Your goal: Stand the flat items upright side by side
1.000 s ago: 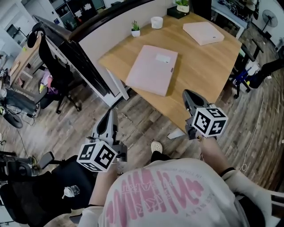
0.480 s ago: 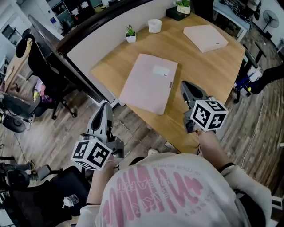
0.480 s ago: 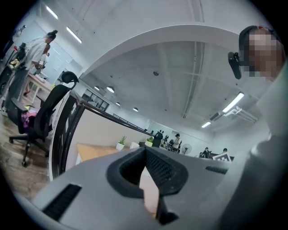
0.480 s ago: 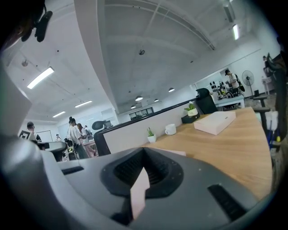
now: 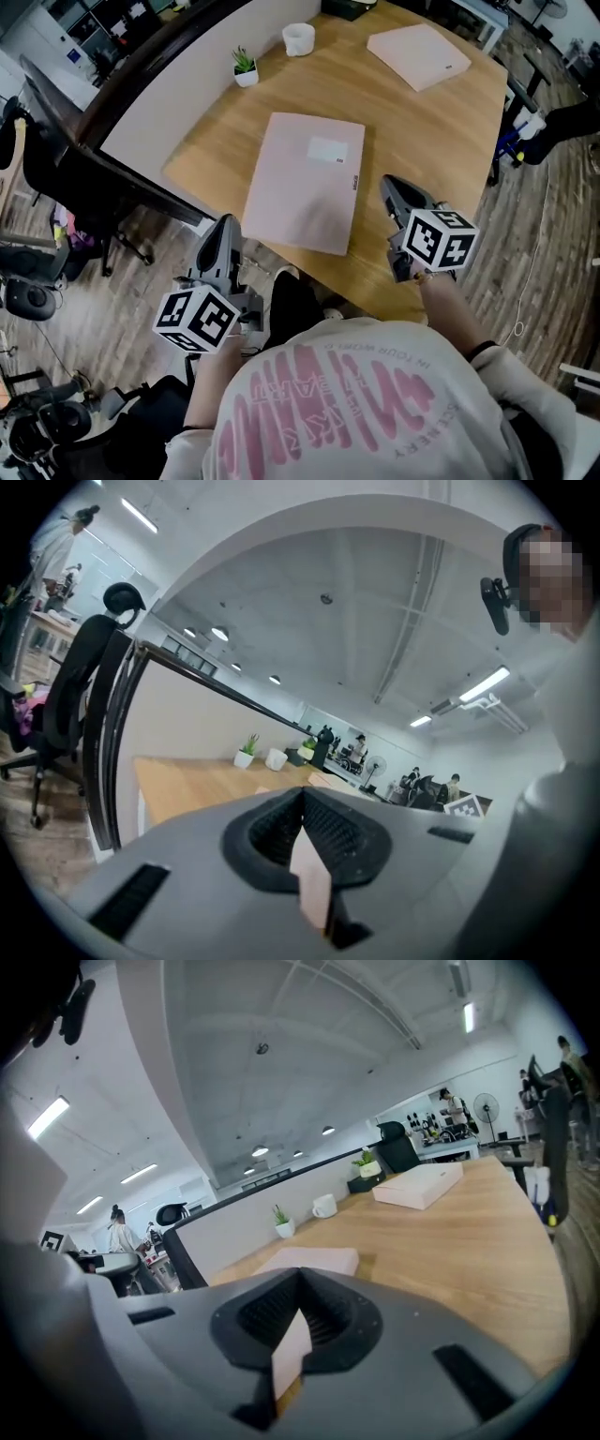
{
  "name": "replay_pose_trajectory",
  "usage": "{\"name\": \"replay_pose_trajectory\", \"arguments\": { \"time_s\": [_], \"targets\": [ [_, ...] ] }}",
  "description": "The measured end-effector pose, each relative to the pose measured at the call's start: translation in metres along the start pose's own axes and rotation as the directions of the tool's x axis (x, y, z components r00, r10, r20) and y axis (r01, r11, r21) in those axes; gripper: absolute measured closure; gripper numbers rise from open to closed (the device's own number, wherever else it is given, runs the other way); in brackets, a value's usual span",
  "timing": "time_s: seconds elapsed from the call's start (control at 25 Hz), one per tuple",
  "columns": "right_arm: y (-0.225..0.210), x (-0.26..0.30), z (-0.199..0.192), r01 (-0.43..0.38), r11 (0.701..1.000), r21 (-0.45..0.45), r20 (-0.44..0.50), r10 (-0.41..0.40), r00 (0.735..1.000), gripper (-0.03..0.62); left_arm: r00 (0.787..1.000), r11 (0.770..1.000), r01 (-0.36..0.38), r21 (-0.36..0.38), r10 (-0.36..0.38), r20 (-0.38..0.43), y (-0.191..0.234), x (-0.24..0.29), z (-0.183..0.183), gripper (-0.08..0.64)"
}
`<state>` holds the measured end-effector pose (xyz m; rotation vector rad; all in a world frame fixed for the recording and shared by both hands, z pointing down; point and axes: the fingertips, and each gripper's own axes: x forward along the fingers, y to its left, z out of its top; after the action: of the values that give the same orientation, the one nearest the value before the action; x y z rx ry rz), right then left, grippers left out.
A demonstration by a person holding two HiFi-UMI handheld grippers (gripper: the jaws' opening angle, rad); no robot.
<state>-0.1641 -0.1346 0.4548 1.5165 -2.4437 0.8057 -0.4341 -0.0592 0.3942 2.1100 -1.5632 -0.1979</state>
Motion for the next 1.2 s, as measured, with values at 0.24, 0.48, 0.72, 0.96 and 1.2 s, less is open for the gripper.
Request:
{"name": "replay_pose_trajectory", "arguments": {
  "time_s": [0.24,0.48,0.72,0.96,1.2],
  "targets": [
    [-0.014,0.024,-0.014,0.073,0.992,0.099,-0.032,-0.070,0.997,0.478,0.983,0.994,0.099,0.043,-0.091,-0.161,0.032,0.074,-0.004,0.498],
    [-0.021,0.051,-0.029,0.139,0.962,0.235,-0.043,-0.133,0.990,0.328,0.935,0.985,0.173,0.029,-0.155,-0.319,0.067,0.133,-0.014,0.377],
    [-0.019,0.080,-0.056,0.213,0.954,0.213,-0.131,-0.188,0.973,0.207,0.865,0.974,0.226,-0.017,-0.208,-0.457,0.088,0.173,-0.044,0.271],
    [-0.017,0.098,-0.077,0.253,0.942,0.219,-0.173,-0.218,0.960,0.149,0.795,0.959,0.283,0.011,-0.228,-0.562,0.095,0.192,-0.081,0.179],
    [-0.015,0.111,-0.090,0.270,0.940,0.207,-0.178,-0.235,0.956,0.137,0.705,0.926,0.377,0.025,-0.269,-0.656,0.093,0.196,-0.119,0.109]
  ]
}}
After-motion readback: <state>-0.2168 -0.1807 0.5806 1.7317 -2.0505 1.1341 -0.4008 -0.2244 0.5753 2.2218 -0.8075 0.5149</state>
